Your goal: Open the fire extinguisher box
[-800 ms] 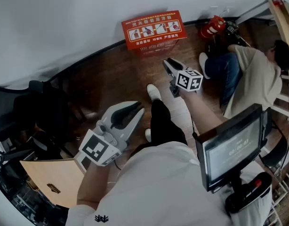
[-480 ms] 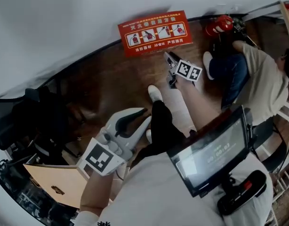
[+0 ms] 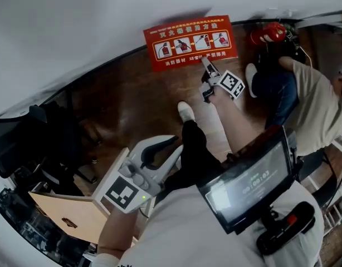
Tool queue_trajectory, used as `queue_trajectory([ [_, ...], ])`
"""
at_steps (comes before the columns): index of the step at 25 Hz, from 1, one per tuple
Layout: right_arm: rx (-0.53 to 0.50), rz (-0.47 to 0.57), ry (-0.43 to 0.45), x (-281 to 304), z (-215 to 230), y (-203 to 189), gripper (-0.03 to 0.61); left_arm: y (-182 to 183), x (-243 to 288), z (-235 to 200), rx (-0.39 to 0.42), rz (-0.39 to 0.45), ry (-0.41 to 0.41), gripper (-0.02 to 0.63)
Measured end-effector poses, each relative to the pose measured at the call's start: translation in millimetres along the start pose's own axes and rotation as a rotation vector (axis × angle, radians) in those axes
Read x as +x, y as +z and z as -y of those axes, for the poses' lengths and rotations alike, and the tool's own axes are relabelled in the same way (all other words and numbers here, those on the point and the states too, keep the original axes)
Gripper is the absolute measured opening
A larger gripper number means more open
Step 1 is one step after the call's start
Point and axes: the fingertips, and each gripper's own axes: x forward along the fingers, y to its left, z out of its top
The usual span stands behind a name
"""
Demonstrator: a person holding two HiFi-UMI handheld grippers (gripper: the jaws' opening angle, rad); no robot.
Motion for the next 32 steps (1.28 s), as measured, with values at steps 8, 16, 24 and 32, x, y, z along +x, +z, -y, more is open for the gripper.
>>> queue_trajectory([
  [8, -0.044, 0.021, 0.176, -20.7, -73.7, 14.6, 0.112, 10.6, 0.6, 1.2, -0.013, 0.05, -0.028, 0.052],
  [16, -0.081, 0.043, 0.307, -1.0, -162.7, 66.4, 0.086, 32.7, 5.4, -1.9, -0.005, 0.088, -0.032, 0.052],
  [24, -0.08, 0.089, 0.346, 52.3, -207.7, 114.8, 0.061, 45.5, -0.5, -22.9, -0.025, 0.112, 0.012, 0.051],
  [32, -0.094, 0.11, 0.34, 85.5, -222.1, 140.8, 0.06, 46.2, -9.8, -34.3, -0.046, 0.128, 0.052, 0.051],
])
